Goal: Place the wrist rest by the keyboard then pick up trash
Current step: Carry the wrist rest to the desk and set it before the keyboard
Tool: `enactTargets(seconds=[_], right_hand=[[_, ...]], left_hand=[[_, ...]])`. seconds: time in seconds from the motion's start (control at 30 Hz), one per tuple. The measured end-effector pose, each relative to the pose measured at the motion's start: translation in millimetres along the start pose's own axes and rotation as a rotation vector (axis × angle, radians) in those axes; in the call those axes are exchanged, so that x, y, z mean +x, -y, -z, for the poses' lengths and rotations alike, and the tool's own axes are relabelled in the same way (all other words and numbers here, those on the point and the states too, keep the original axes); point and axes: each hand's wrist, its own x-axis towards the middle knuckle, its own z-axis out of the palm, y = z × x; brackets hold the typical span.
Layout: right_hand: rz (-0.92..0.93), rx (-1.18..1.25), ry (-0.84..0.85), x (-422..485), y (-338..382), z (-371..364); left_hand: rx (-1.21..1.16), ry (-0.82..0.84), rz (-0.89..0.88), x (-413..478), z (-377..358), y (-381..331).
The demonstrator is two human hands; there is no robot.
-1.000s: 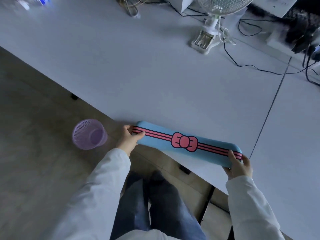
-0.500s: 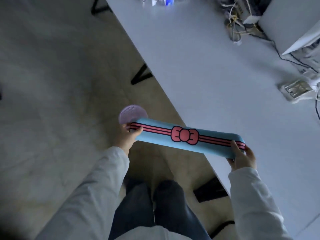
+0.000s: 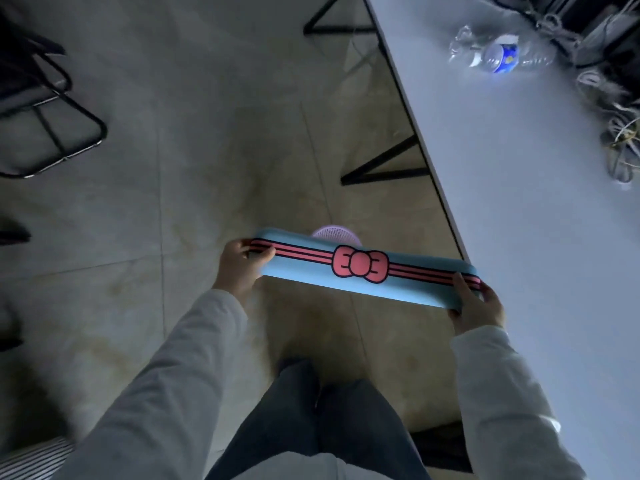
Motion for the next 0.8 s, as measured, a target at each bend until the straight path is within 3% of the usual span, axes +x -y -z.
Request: enactTargets(seconds=[0.27, 0.8], right_hand=[[0.066, -0.165, 0.119, -15.3, 23.3, -93.5], [0.043, -0.109, 0.315, 34.1, 115.6, -281.9]], left_hand=[[-0.207, -0.174, 0.057, 38.8, 67.1, -0.1], [-0.335, -0.371, 0.089, 159.6, 106.7, -92.7]])
